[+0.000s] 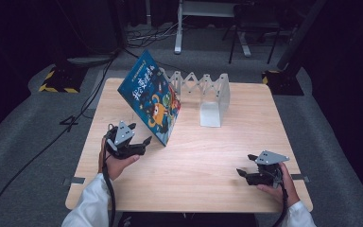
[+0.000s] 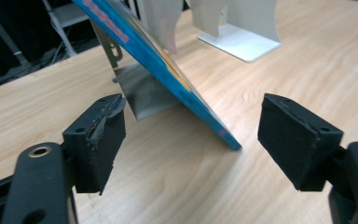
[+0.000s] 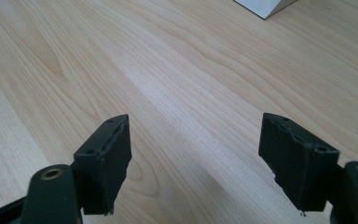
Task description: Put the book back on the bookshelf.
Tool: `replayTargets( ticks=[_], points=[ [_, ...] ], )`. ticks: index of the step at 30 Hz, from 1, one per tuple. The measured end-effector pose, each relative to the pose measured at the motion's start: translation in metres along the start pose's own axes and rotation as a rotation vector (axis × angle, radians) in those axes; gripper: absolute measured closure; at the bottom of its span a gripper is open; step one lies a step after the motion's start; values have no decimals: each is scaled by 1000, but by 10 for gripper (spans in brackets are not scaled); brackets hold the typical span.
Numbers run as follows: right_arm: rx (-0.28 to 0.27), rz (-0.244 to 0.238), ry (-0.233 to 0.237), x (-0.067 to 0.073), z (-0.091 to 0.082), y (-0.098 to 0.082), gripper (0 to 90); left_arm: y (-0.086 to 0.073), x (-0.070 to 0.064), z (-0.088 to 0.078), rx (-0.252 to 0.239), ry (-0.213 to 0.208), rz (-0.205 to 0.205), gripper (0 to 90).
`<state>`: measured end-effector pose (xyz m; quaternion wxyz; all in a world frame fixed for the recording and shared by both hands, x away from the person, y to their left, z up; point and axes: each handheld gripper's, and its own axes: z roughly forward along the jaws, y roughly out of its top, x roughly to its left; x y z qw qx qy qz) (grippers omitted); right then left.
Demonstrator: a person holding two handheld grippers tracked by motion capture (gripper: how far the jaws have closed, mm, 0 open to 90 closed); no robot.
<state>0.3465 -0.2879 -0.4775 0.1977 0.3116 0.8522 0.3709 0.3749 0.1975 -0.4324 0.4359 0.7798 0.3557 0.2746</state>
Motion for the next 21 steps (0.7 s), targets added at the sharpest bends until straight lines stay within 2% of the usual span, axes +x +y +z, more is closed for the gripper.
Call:
replayTargets(
  ticks=[1, 2, 6, 9, 10, 11, 12, 17, 21],
  points=[
    [0, -3, -4, 0, -1, -1, 251, 0, -1, -1, 18, 6, 9, 213],
    [7, -5, -13, 0, -3, -2, 249, -3, -2, -3, 34, -13, 20, 207],
    [12, -2, -28, -1, -8, -7, 245, -9, -5, -6, 56, -27, 46, 196],
    [16, 5, -38, -2, -13, -11, 240, -15, -9, -8, 100, -18, 75, 182],
    [20, 6, -50, -4, -16, -14, 240, -19, -10, -9, 123, -15, 96, 179],
    [19, 11, -54, -4, -17, -15, 240, -20, -10, -10, 136, -27, 103, 179],
    [19, 11, -54, -4, -17, -15, 240, -20, -10, -10, 136, -27, 103, 179],
    [49, 13, -87, -7, -22, -23, 239, -30, -14, -18, 175, -25, 153, 180],
    [56, 33, -104, -10, -26, -31, 239, -39, -14, -25, 198, -27, 169, 184]
  ],
)
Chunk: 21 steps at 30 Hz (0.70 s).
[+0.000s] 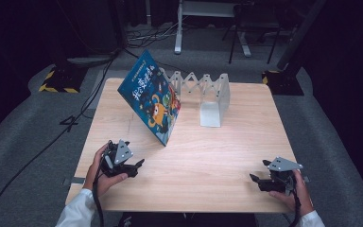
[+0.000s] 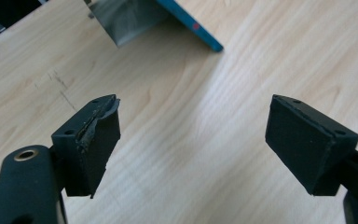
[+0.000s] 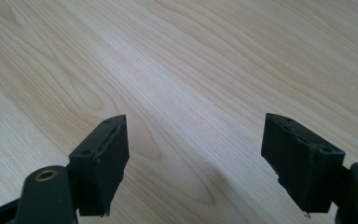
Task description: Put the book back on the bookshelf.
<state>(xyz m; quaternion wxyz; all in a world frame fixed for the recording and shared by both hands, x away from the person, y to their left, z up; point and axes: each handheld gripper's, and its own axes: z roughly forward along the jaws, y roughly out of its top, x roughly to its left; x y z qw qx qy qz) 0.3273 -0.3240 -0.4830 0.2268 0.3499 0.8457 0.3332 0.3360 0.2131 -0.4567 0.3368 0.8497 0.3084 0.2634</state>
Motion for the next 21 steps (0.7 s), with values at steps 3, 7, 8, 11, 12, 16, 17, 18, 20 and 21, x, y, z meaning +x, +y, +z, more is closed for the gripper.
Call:
replayTargets(
  ticks=[3, 7, 8, 11, 12, 16, 17, 18, 20, 21],
  points=[
    [11, 18, -11, -3, -2, -7, 239, -10, 0, -4, 27, -4, 5, 184],
    [14, 41, -29, -7, -6, -16, 235, -23, 0, -10, 49, -13, -3, 179],
    [15, 49, -33, -9, -7, -19, 235, -28, 0, -13, 56, -18, -4, 178],
    [17, 73, -42, -13, -9, -26, 233, -36, 0, -16, 61, -19, -23, 172],
    [18, 86, -41, -14, -9, -28, 232, -39, -1, -17, 60, -19, -32, 171],
    [21, 111, -25, -19, -11, -34, 252, -50, 1, -19, 67, -25, -63, 170],
    [16, 121, -30, -19, -11, -35, 249, -54, 1, -19, 71, -25, -87, 171],
    [16, 121, -30, -19, -11, -35, 249, -54, 1, -19, 71, -25, -87, 170],
    [8, 139, -28, -22, -10, -38, 234, -60, 0, -18, 78, -32, -97, 170],
    [-1, 159, -22, -24, -9, -40, 232, -67, 1, -17, 96, -33, -110, 170]
  ],
)
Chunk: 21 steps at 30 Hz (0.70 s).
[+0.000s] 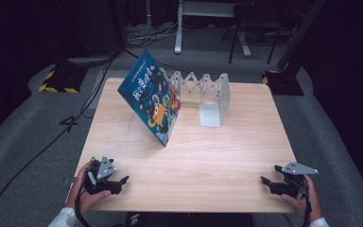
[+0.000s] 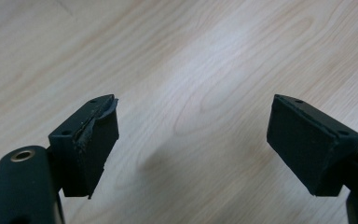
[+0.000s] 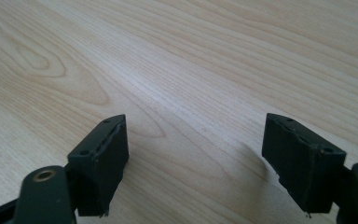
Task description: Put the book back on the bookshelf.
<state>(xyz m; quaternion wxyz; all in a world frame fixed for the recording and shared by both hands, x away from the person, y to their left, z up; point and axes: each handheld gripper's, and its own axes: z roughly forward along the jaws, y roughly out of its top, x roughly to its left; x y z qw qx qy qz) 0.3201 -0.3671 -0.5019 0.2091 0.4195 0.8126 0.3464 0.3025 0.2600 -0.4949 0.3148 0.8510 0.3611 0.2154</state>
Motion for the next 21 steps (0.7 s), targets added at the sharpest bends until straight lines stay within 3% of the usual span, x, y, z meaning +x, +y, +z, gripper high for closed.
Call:
replayTargets(
  ticks=[4, 6, 8, 21],
  points=[
    [0, 45, 14, -3, 2, -1, 207, -8, 4, 2, 10, 5, -45, 172],
    [-2, 54, 13, -4, 3, -1, 205, -14, 10, 2, 1, -34, -109, 172],
    [-2, 55, 13, -4, 3, -1, 203, -17, 14, 1, 13, -41, -176, 171],
    [-3, 49, 11, -4, 3, -1, 195, -18, 15, 0, 15, -38, -185, 163]
  ],
)
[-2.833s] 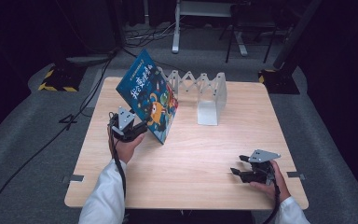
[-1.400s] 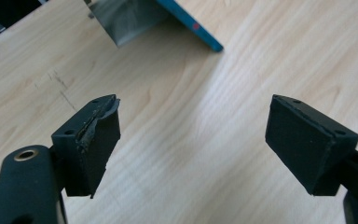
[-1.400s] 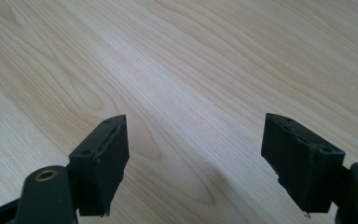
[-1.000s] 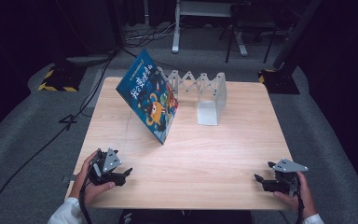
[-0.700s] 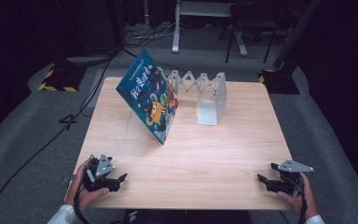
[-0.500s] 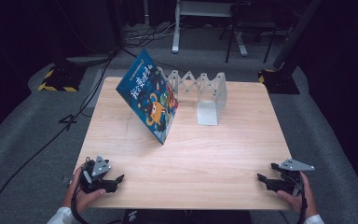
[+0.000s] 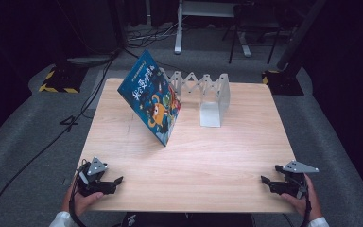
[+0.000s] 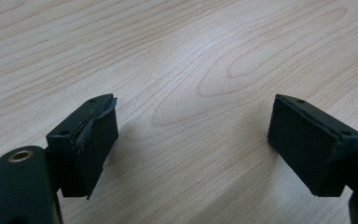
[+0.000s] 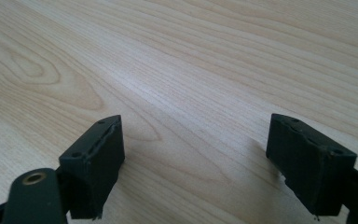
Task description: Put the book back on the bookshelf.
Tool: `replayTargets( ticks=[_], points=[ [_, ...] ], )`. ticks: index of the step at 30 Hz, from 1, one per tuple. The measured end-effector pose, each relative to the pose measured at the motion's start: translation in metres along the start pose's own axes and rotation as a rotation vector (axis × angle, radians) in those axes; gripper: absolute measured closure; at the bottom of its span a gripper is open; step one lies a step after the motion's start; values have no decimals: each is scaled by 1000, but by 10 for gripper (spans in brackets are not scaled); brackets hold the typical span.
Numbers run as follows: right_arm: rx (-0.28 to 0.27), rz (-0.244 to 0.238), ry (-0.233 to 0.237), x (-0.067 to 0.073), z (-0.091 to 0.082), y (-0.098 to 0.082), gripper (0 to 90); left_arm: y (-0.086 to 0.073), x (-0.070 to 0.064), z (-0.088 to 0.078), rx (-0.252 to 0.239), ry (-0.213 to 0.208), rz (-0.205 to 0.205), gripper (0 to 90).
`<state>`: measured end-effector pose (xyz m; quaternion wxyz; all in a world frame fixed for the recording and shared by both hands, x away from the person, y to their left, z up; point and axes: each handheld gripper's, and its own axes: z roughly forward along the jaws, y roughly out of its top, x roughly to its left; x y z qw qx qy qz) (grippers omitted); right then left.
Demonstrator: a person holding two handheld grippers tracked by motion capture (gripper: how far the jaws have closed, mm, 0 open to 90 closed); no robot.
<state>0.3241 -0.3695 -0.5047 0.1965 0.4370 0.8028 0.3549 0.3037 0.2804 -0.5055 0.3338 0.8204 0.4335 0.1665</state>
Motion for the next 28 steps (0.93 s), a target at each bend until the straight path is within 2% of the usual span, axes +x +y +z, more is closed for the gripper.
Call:
replayTargets(
  ticks=[28],
  points=[
    [1, 0, 2, 0, 0, 0, 193, 1, 1, 1, 0, 7, -1, 155]
  ],
)
